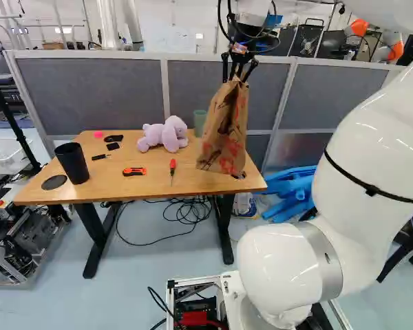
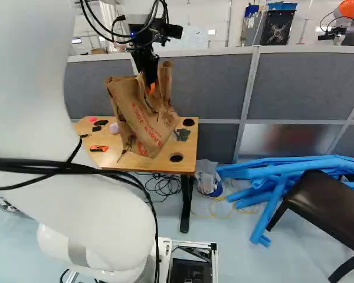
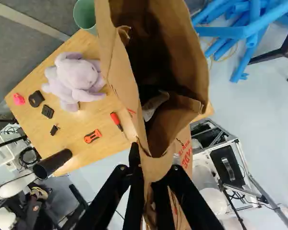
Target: Pick up the bag on the ground and place it on the table
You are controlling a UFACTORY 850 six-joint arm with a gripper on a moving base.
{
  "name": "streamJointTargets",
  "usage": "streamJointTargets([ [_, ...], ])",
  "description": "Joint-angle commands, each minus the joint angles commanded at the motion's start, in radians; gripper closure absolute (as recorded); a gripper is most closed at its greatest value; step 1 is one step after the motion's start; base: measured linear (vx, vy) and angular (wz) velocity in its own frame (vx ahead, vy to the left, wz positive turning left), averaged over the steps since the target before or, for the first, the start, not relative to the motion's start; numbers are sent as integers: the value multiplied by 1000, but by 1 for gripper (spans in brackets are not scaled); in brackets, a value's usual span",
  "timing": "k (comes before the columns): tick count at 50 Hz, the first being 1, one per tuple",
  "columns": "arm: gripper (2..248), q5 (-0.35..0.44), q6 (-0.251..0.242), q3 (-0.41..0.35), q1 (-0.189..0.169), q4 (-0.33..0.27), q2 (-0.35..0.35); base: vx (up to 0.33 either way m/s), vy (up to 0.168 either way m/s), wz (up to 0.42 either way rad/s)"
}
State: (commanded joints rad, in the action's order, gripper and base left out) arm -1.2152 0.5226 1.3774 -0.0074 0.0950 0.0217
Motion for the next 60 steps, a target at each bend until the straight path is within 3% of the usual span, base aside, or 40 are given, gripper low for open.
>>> streamJointTargets([
  [44, 225, -7, 462, 0, 0, 80, 0, 0, 0, 0],
  [60, 225, -8, 630, 0, 0, 29, 0, 0, 0, 0],
])
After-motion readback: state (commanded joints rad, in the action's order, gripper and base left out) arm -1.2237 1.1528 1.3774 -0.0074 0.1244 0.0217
